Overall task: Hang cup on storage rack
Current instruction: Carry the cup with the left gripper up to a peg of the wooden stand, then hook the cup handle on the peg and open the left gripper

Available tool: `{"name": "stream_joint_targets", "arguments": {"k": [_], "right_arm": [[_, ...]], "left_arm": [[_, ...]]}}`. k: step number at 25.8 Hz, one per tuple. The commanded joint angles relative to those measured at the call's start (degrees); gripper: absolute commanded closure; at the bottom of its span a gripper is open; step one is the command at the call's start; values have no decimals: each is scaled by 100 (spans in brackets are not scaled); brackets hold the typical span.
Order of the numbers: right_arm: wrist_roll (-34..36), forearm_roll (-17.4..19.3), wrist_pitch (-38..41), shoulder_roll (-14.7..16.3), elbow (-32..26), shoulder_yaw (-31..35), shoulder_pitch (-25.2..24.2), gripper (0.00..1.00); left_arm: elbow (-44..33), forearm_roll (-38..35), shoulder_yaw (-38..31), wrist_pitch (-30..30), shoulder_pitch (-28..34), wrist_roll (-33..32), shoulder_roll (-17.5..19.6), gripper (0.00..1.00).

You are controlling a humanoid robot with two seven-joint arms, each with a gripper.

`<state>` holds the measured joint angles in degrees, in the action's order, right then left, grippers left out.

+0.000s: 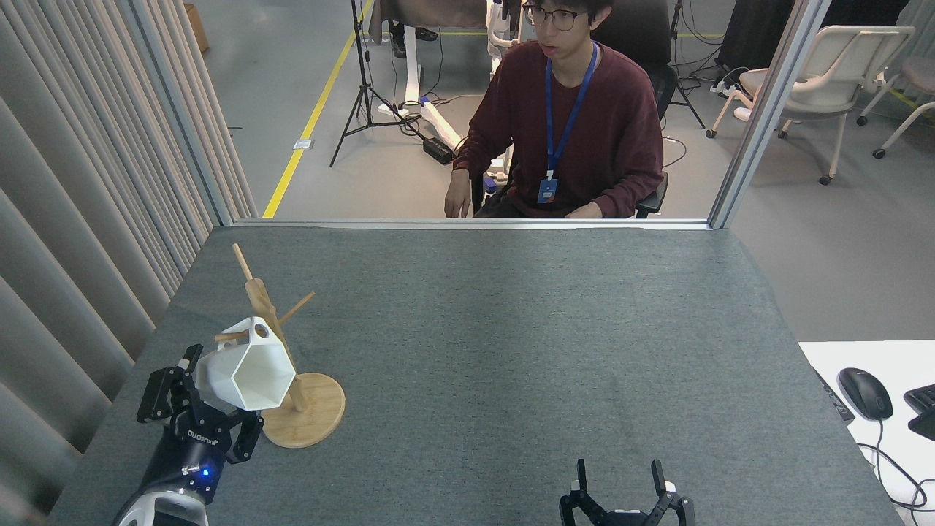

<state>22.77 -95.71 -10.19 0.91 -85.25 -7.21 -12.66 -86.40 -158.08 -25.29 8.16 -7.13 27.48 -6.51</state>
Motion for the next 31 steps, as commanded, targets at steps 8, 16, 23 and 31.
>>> {"name": "stream_joint_targets", "arguments": {"k": [8, 16, 23, 31], "right_arm": [[8, 0, -1, -3, 9, 0, 0, 1], [17, 0, -1, -12, 44, -9, 0, 1], [17, 0, -1, 6, 44, 0, 9, 1], [122, 9, 183, 173, -70, 18, -255, 1]], "left_arm": [[-9, 225, 7, -16, 256, 20, 27, 1], [0, 471, 7, -139, 642, 99, 71, 1], [-202, 1087, 7, -16, 1099, 99, 159, 1], [-800, 6167, 15, 2190, 2330, -252, 607, 1]]}}
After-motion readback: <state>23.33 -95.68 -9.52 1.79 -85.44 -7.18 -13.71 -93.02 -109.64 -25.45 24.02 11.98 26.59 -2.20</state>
